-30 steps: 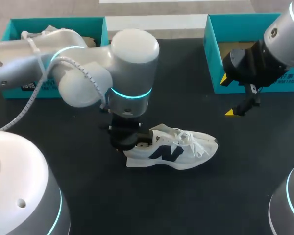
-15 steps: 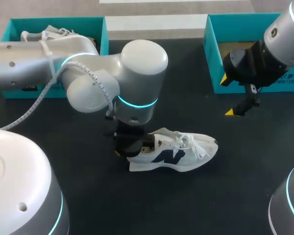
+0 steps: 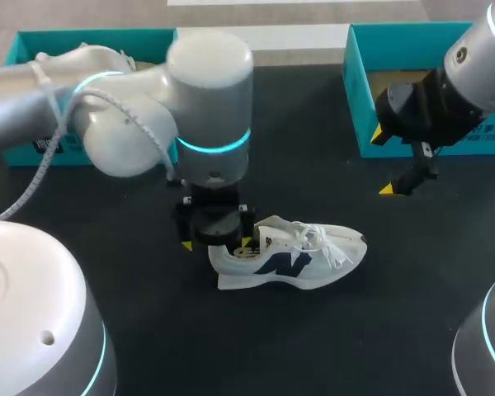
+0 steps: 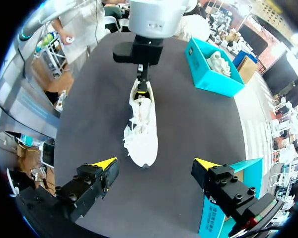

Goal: Take the shoe out of the shoebox, open the shoe tongue, remove and reinsert the insole, then place the shoe into the shoebox

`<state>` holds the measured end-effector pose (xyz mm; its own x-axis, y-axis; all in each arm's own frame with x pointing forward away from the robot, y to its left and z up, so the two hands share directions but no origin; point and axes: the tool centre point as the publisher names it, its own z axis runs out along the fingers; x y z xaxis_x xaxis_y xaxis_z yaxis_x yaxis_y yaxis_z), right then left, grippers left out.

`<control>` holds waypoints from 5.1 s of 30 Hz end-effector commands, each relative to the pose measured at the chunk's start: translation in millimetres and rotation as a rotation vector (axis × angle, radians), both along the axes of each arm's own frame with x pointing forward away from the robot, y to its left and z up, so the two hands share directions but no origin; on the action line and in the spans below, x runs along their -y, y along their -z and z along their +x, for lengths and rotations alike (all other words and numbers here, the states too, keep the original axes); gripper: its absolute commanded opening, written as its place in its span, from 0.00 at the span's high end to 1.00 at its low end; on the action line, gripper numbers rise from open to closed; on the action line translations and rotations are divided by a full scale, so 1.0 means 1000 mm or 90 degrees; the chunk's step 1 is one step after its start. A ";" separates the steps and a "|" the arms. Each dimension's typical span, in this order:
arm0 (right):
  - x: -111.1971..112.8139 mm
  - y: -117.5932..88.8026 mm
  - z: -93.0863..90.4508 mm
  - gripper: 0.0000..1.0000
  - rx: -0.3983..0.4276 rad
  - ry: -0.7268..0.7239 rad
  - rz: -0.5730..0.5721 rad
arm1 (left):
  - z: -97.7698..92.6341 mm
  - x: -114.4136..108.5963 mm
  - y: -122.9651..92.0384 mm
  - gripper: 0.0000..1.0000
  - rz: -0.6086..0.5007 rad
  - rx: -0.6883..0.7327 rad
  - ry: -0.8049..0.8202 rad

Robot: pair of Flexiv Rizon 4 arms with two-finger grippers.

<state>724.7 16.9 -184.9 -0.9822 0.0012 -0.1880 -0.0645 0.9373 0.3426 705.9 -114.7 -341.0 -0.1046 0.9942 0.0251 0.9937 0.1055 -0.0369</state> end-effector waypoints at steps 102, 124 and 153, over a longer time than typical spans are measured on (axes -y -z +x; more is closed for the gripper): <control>-0.001 0.001 0.001 0.00 -0.001 0.000 -0.001 | -0.014 -0.053 0.053 0.00 -0.584 -0.470 -0.840; -0.001 0.001 0.001 0.00 -0.001 0.000 -0.001 | -0.011 -0.002 0.069 0.00 -0.617 -0.445 -0.862; -0.001 0.001 0.001 0.00 -0.001 0.000 -0.001 | -0.009 0.036 0.080 1.00 -0.635 -0.450 -0.866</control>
<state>724.7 16.9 -184.9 -0.9822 0.0011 -0.1880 -0.0646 0.9373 0.3426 698.9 -146.7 -417.9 -0.9932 -0.0962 -0.0658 0.0213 0.4057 -0.9137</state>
